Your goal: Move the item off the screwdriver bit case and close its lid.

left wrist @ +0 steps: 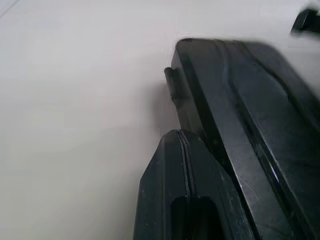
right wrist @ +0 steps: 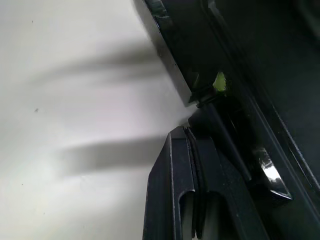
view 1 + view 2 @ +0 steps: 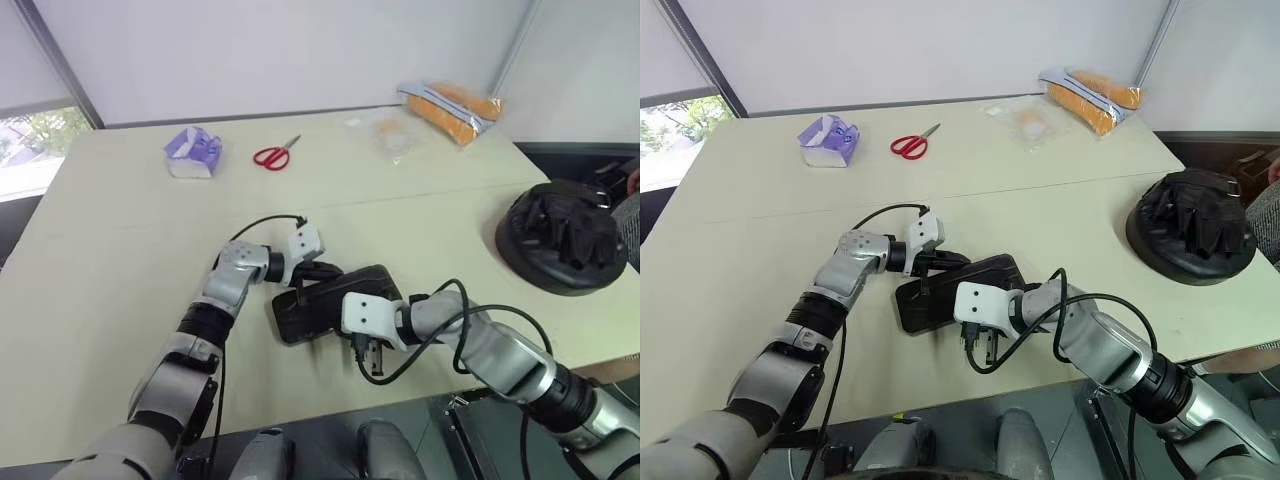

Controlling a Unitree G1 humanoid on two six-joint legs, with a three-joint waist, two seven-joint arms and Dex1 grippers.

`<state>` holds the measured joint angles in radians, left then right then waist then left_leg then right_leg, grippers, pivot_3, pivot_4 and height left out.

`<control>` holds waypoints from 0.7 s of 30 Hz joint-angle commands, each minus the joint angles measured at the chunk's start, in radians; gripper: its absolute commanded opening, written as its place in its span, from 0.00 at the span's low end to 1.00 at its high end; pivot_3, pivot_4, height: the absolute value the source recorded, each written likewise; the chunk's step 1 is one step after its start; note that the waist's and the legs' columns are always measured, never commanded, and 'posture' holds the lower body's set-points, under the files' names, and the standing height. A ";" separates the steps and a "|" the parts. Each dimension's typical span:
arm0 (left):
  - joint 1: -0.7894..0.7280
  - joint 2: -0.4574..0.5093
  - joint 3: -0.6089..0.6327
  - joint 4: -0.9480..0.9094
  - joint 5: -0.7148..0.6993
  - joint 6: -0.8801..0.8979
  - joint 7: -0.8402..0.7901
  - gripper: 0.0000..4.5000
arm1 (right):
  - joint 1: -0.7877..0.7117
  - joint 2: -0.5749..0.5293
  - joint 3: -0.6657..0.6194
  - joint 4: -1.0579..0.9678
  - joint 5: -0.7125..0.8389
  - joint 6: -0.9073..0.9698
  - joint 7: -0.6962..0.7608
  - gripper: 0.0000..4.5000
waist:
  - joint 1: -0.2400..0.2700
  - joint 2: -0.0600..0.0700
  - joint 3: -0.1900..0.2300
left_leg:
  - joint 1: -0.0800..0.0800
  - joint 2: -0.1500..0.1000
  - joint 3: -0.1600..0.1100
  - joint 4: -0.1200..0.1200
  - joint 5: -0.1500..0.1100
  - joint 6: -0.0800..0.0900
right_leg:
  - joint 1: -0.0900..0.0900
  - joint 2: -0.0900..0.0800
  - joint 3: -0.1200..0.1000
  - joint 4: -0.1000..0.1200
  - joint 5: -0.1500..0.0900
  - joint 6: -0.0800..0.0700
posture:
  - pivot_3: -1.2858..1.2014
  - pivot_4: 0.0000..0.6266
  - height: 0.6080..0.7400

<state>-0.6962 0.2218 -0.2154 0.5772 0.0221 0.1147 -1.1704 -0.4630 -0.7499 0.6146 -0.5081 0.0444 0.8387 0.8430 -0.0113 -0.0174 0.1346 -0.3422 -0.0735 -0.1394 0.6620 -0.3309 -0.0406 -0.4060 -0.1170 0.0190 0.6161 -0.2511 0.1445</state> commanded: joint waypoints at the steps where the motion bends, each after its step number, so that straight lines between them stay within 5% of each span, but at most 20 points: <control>1: 0.109 -0.039 -0.167 0.067 0.045 -0.028 -0.112 0.00 | -0.097 -0.025 -0.193 -0.004 -0.059 0.027 -0.090 0.01 | 0.001 0.001 0.000 | 0.000 0.000 0.000 0.000 0.000 0.000 | 0.000 -0.001 0.000 -0.001 0.000 0.000 | 0.52 0.24 1.00; 13: 0.071 -0.040 -0.099 0.043 -0.006 0.001 -0.096 0.00 | -0.049 -0.131 -0.250 -0.109 0.024 0.081 -0.037 0.01 | 0.004 0.004 0.003 | -0.002 -0.002 0.001 0.000 -0.003 0.006 | 0.000 -0.002 0.000 -0.003 0.000 0.001 | 0.52 0.24 1.00; 21: 0.096 0.065 0.026 -0.194 -0.156 0.182 -0.063 0.00 | 0.078 -0.237 -0.394 -0.212 0.140 0.087 0.033 0.01 | 0.001 0.004 0.003 | -0.014 -0.002 0.000 0.002 -0.001 0.002 | -0.011 -0.002 -0.001 -0.002 0.000 0.001 | 0.52 0.24 1.00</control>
<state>-0.6191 0.2579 -0.2083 0.4187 -0.1087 0.2514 -1.2204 -0.3986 -0.9745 0.2577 -0.6725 0.1547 0.9303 0.8593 -0.0104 -0.0136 0.1380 -0.3579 -0.0749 -0.1388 0.6635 -0.3323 -0.0382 -0.4197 -0.1191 0.0183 0.6146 -0.2511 0.1454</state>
